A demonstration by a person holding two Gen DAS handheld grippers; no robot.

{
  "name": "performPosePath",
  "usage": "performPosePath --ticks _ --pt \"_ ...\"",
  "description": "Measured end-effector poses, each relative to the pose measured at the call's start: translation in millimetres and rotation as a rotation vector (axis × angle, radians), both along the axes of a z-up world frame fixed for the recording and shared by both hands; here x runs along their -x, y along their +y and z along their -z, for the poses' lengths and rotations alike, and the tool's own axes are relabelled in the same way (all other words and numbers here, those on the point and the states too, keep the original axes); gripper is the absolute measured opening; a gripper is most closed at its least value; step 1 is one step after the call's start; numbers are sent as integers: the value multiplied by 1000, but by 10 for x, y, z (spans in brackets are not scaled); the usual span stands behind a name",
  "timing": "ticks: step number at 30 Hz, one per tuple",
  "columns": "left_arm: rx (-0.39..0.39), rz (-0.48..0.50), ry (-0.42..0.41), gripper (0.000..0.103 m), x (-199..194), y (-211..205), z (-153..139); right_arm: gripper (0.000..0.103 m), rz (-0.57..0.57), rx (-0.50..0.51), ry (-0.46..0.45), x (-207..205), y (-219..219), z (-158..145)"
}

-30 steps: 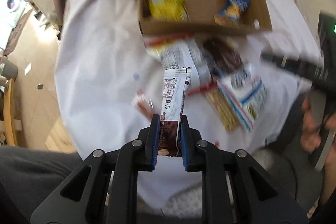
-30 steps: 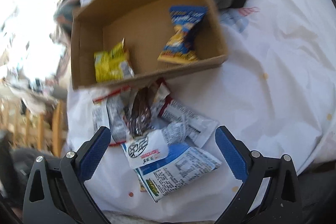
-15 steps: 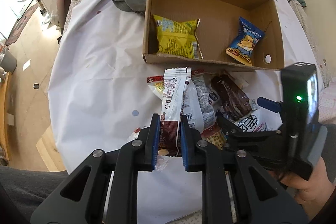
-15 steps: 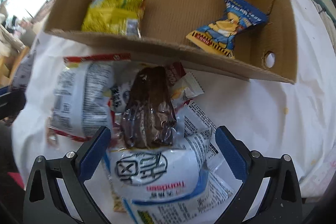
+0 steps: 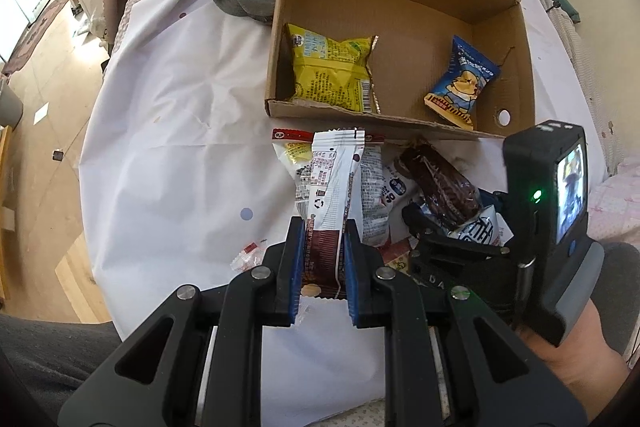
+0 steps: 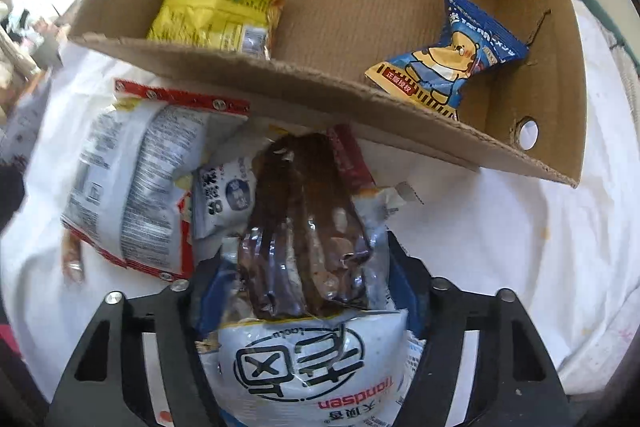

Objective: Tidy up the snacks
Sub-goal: 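Grasp the striped wafer bar with the left tool while the right tool grasps the chocolate bar and Tiandsen packet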

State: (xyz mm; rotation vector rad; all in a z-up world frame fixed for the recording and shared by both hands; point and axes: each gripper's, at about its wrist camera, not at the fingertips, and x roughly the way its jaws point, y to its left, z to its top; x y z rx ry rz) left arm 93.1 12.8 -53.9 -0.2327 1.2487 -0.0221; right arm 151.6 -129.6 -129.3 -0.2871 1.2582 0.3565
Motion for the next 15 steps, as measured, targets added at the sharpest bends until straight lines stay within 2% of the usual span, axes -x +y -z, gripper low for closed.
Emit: performPosePath --ticks 7,10,13,15 --pt "-13 -13 0 15 13 23 10 69 58 -140 16 55 -242 -321" --pt "-17 -29 -14 15 26 50 -13 69 79 -246 53 98 -428 -480" --pt "-25 -47 -34 15 43 82 -54 69 82 -323 50 185 -605 -628" --pt "-26 -60 -46 15 57 108 -79 69 75 -427 72 265 -726 -724"
